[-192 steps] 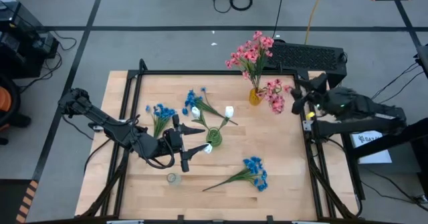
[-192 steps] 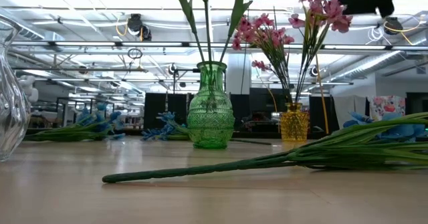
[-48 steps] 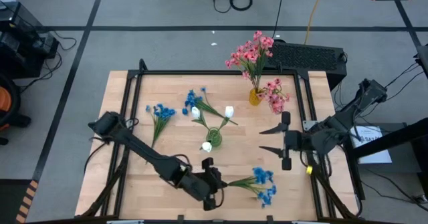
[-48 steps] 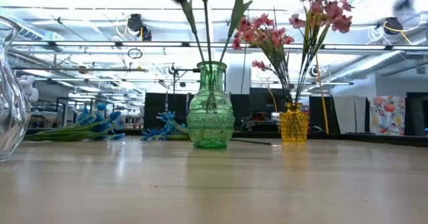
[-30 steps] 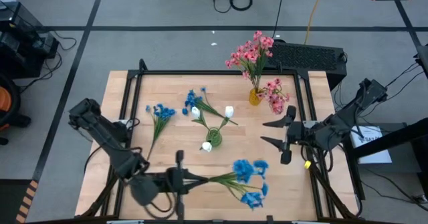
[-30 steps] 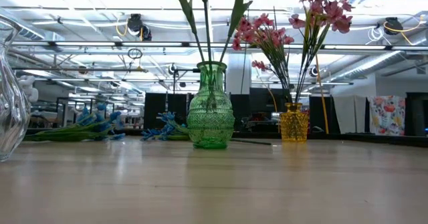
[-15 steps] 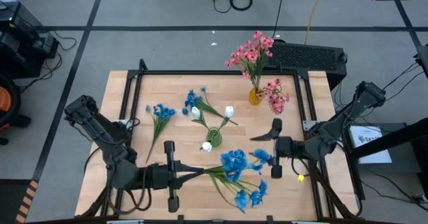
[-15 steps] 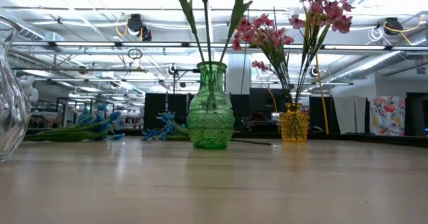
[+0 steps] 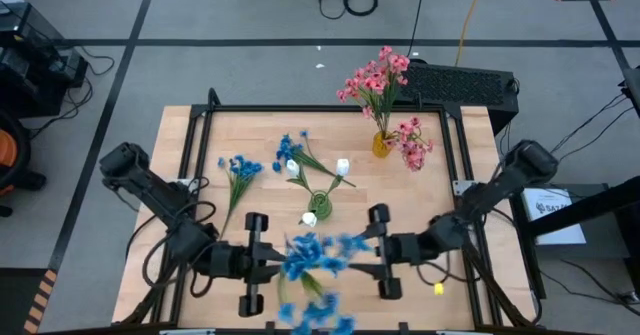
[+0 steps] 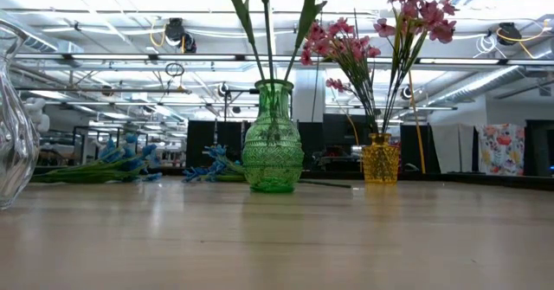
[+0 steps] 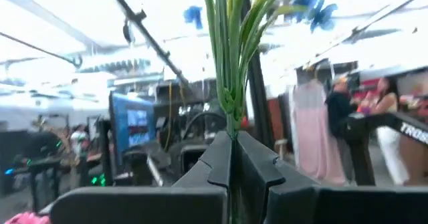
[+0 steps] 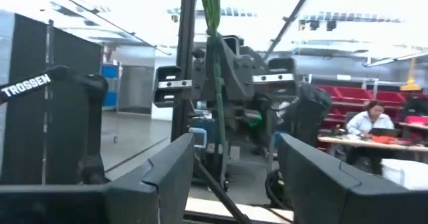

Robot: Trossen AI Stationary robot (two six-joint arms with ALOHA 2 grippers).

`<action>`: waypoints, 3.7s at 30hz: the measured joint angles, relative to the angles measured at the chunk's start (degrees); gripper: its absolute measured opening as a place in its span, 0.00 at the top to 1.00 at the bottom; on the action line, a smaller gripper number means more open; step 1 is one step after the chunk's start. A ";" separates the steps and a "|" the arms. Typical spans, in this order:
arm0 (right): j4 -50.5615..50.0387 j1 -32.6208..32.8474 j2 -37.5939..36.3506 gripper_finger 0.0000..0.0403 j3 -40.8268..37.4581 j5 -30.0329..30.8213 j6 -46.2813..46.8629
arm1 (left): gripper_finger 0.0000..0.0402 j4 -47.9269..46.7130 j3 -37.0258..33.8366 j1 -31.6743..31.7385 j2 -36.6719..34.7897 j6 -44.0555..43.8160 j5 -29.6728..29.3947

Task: Sort flowers into vase by color
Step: Put the bottom blue flowers into the transparent vase

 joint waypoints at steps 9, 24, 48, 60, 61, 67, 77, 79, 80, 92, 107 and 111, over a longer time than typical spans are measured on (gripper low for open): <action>-7.19 -4.24 12.62 0.48 13.20 -4.91 2.06 | 0.97 4.05 -1.85 2.90 1.53 -0.54 5.79; -11.72 -6.44 18.06 0.50 20.32 -4.91 1.47 | 0.97 4.59 -1.80 3.70 3.16 -2.89 8.47; -16.27 -6.47 15.25 0.99 20.19 -7.56 2.36 | 0.89 4.30 -1.76 3.54 3.69 -2.89 5.48; -34.33 -6.57 7.59 1.00 20.19 -2.85 9.61 | 0.53 2.34 -1.75 -1.02 1.60 2.98 -11.69; -35.42 -6.69 7.13 1.00 20.19 -2.86 10.47 | 0.53 1.83 -1.57 -1.38 1.54 2.65 -13.85; -38.02 -6.85 6.47 1.00 20.19 -2.95 12.80 | 0.52 -5.94 1.49 -1.27 1.54 -3.05 -23.39; -40.41 -7.97 6.47 1.00 20.21 -3.14 14.12 | 0.52 -29.25 10.64 1.11 1.54 -14.20 -19.99; -40.78 -7.98 6.47 1.00 20.21 -3.14 14.21 | 0.52 -31.96 12.34 1.26 1.54 -15.39 -20.11; -40.86 -7.98 6.47 1.00 20.21 -3.14 14.19 | 0.52 -33.47 13.15 1.32 1.54 -15.72 -20.17; -41.20 -8.00 6.47 1.00 20.23 -3.14 13.79 | 0.52 -49.63 19.38 0.62 1.22 -23.19 -20.25; -41.18 -8.00 6.49 1.00 20.23 -3.14 13.78 | 0.68 -59.25 19.40 1.57 -2.04 -31.48 -15.57; -41.17 -8.03 6.50 1.00 20.23 -3.12 13.81 | 0.69 -61.45 19.39 3.05 -2.02 -31.70 -15.35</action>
